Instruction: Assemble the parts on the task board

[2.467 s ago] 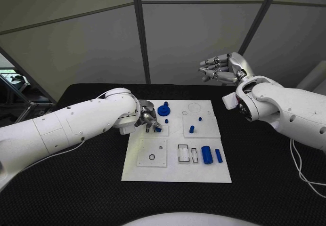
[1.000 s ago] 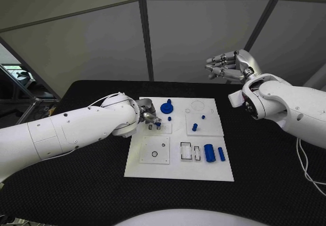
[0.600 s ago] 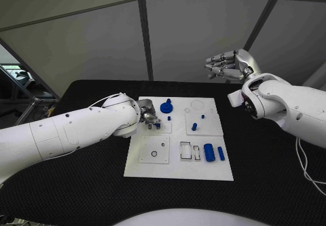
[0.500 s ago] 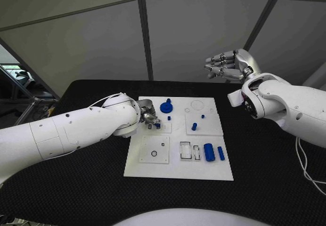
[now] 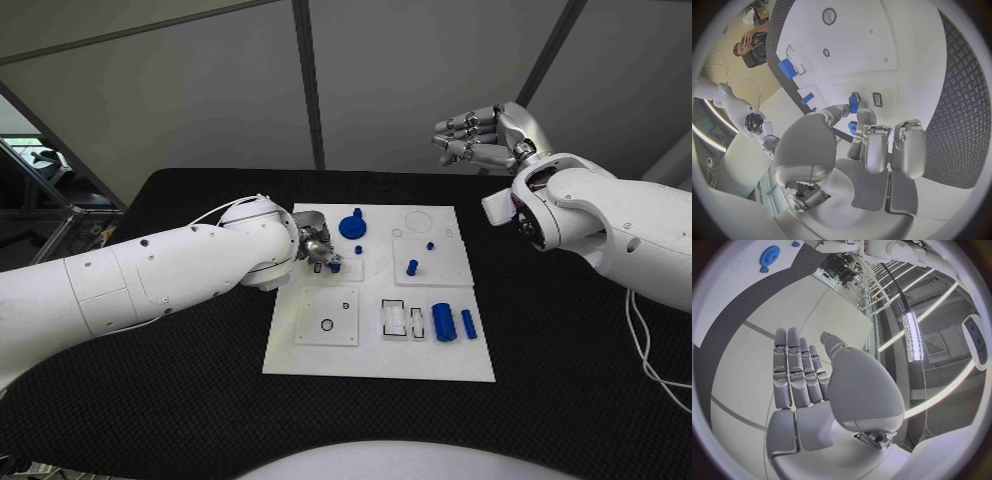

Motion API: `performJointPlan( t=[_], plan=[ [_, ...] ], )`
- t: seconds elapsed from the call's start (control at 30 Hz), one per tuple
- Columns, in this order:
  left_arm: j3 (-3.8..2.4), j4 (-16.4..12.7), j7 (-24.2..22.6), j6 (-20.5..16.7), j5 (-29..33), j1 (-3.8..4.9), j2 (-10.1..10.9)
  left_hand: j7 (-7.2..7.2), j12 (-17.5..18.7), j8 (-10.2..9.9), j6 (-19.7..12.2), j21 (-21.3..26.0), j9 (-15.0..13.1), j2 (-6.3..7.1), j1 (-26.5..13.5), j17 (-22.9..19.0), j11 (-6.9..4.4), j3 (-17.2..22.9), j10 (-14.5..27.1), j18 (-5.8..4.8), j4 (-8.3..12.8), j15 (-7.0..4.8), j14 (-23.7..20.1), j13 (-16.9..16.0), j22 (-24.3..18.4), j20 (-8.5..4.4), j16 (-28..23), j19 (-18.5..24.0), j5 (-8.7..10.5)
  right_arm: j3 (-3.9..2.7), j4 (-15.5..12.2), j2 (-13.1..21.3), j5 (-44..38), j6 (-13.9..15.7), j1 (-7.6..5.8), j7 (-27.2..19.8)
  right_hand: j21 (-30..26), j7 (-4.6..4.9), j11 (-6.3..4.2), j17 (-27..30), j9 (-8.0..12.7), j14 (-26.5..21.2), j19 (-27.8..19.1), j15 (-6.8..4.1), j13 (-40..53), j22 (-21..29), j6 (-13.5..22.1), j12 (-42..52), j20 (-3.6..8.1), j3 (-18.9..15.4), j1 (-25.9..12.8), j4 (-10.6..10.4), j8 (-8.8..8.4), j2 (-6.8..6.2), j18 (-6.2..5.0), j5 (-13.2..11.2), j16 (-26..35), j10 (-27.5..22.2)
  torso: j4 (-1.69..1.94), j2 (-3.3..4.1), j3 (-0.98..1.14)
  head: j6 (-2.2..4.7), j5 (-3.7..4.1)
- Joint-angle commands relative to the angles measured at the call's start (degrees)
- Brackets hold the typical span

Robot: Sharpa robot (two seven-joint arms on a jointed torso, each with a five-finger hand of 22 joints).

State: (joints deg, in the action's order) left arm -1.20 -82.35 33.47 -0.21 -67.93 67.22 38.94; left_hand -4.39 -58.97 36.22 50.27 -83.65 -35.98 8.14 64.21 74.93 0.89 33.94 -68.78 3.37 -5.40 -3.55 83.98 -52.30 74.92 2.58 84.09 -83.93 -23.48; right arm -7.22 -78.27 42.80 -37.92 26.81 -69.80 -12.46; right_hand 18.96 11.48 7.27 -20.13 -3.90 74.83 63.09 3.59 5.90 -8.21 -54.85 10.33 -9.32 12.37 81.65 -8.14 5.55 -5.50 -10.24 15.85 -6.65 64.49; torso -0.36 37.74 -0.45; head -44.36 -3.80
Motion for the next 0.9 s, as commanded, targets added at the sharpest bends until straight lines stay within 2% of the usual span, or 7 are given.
performJointPlan(
  t=[0.03,0.53,0.9],
  plan=[
    [0.11,0.01,0.72,2.65,-0.41,-0.09,-0.05,0.39,-0.18,0.39,-0.15,-0.28,-0.07,-0.63,-0.16,9.69,-1.28,8.34,-1.75,-1.19,8.52,-0.37,4.25,-0.03,5.12,-0.23,-0.29,-1.39,-0.15,-0.06,0.03,-0.08,-0.14,-0.45,-0.12,-0.46,-0.2,0.09,0.05,0.05,-0.08,0.36,0.43,-0.11,-0.06,0.06,-0.37,-0.18,-0.1,-0.26,-0.7,0.1,-0.25,-0.07,-0.23,0.2,0.37,0.33,0.0,0.01,-0.01,-0.09,-0.03],
    [0.12,-0.24,1.01,3.5,-0.42,-0.1,0.24,0.41,-0.11,0.41,-0.16,-0.31,-0.1,-0.63,-0.22,9.68,-1.29,8.34,-1.7,-1.2,8.5,-0.38,4.25,0.04,5.17,-0.24,-0.3,-1.42,-0.17,-0.06,0.22,-0.25,-0.14,-0.49,-0.11,-0.57,-0.3,0.09,0.06,0.09,-0.08,0.4,0.48,-0.1,-0.13,0.13,-0.38,-0.22,-0.12,-0.27,-0.82,0.04,-0.27,0.0,-0.24,0.28,0.45,0.34,0.08,-0.02,-0.03,-0.11,-0.07],
    [0.12,-0.26,0.94,3.89,-0.42,-0.1,0.02,0.83,-0.37,0.84,-0.03,-0.23,-0.57,-0.07,-1.22,9.7,-1.57,7.29,-2.0,-1.18,8.18,-0.5,4.26,-0.21,5.11,-0.31,-0.28,-1.36,0.01,-0.06,0.27,-0.31,-0.14,-0.52,-0.11,-0.55,-0.3,0.09,0.06,0.09,-0.08,0.4,0.48,-0.1,-0.13,0.13,-0.38,-0.22,-0.12,-0.27,-0.82,0.04,-0.27,0.0,-0.24,0.28,0.45,0.34,-0.05,0.02,-0.01,-0.21,-0.15]
  ],
)
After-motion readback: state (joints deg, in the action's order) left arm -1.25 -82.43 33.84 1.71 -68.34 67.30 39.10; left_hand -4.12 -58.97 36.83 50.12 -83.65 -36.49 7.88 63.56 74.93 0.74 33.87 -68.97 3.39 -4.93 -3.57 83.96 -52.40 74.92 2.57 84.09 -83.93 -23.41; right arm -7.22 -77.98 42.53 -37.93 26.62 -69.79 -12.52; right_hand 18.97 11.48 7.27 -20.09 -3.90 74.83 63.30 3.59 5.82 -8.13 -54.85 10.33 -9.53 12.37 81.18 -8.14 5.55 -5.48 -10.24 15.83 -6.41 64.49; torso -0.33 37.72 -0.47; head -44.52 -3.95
